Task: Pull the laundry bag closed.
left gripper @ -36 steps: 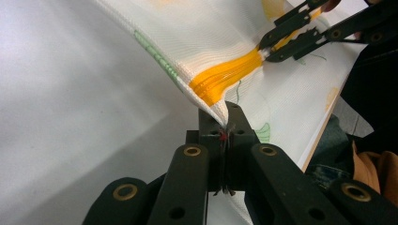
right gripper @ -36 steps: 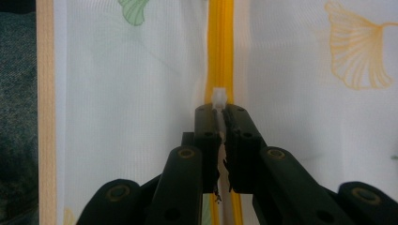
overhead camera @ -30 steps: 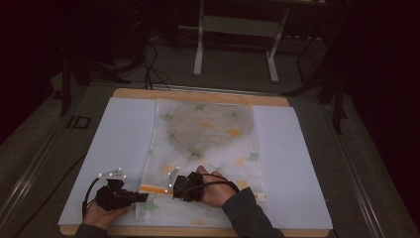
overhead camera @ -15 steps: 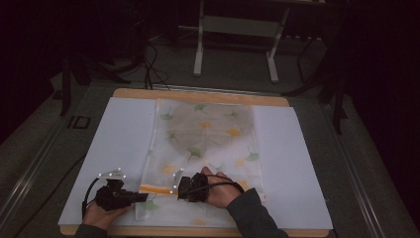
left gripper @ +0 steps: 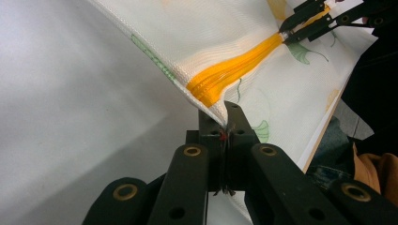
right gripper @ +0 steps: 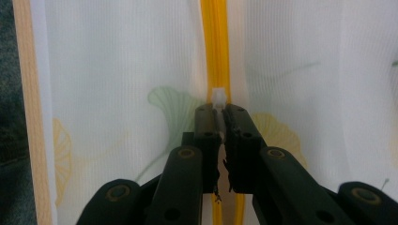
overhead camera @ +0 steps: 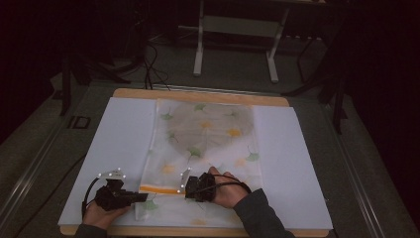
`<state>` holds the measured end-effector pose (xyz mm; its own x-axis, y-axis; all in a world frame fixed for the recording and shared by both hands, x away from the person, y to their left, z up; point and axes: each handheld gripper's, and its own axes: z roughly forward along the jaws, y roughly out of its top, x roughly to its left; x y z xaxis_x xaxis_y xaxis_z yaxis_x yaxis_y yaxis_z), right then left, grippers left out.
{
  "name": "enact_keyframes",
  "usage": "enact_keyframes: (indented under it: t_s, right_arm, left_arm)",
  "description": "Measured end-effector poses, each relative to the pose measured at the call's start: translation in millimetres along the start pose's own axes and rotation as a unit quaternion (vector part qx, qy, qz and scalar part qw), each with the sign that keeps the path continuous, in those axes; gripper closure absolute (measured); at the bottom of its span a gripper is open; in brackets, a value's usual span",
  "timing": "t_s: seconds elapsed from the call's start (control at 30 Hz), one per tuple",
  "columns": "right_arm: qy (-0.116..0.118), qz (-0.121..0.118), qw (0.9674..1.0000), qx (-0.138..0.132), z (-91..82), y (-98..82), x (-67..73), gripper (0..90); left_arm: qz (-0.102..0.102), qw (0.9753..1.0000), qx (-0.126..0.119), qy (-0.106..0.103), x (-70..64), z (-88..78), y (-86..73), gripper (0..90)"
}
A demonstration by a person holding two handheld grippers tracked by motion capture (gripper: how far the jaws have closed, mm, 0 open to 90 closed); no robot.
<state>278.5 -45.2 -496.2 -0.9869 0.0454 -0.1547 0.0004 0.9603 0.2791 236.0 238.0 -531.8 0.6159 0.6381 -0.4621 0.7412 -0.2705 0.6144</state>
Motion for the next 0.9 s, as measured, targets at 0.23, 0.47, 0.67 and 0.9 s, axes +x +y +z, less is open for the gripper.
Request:
enact_keyframes:
  t_s: [0.23, 0.47, 0.67, 0.9]
  right_arm:
    - [0.004, 0.005, 1.0, 0.0, -2.5, -7.3, -3.1, 84.5]
    - [0.004, 0.013, 0.9999, 0.003, -6.0, -14.9, -5.9, 84.5]
    - [0.006, 0.014, 0.9999, 0.004, -5.8, -18.2, -6.5, 84.5]
    - [0.004, 0.021, 0.9997, 0.009, -8.2, -26.1, -7.0, 84.5]
  left_arm:
    - [-0.001, 1.0, 0.0, 0.0, 0.0, 0.1, 0.0, 88.7]
    - [-0.002, 1.0, -0.001, -0.001, 0.3, 0.2, -0.1, 88.7]
    - [-0.002, 1.0, 0.0, 0.0, 0.4, -0.2, -0.2, 88.7]
    - [-0.002, 1.0, 0.0, 0.001, 0.4, -0.6, -0.2, 88.7]
